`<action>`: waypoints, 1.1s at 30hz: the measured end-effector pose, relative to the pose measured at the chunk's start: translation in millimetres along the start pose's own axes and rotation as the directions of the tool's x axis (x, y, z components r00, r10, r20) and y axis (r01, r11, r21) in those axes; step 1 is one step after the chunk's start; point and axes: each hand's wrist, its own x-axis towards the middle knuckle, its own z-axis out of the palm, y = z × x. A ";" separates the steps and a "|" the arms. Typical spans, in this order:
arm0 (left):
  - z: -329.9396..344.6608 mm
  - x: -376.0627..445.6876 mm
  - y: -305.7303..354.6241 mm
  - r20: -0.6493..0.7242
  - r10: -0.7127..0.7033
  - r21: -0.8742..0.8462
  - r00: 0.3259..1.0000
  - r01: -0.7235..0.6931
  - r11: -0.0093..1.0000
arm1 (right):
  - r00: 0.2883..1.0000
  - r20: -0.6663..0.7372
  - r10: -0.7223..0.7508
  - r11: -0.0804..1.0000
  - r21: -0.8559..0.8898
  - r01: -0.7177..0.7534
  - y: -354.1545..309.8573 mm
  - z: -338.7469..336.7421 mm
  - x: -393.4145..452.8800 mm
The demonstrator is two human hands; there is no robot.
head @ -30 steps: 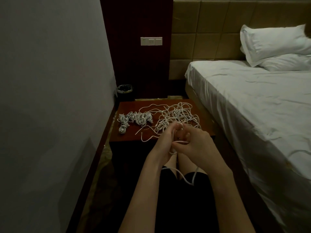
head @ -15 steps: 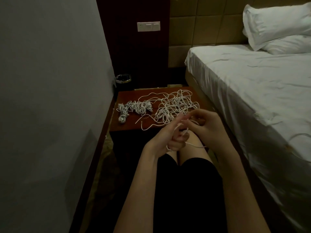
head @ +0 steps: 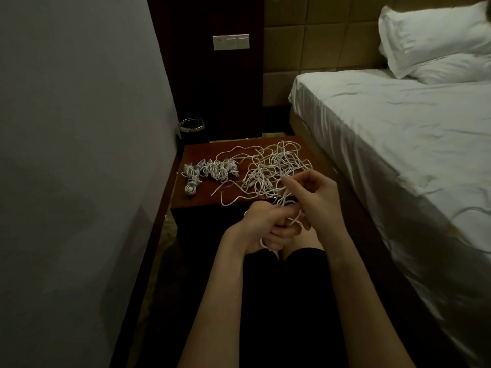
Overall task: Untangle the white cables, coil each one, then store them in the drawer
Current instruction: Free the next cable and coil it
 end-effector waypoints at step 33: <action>-17.6 -4.1 1.3 -0.637 0.159 -0.496 0.755 -0.559 0.665 | 0.825 0.547 0.144 0.902 -0.415 0.118 -2.4 -12.5 -2.6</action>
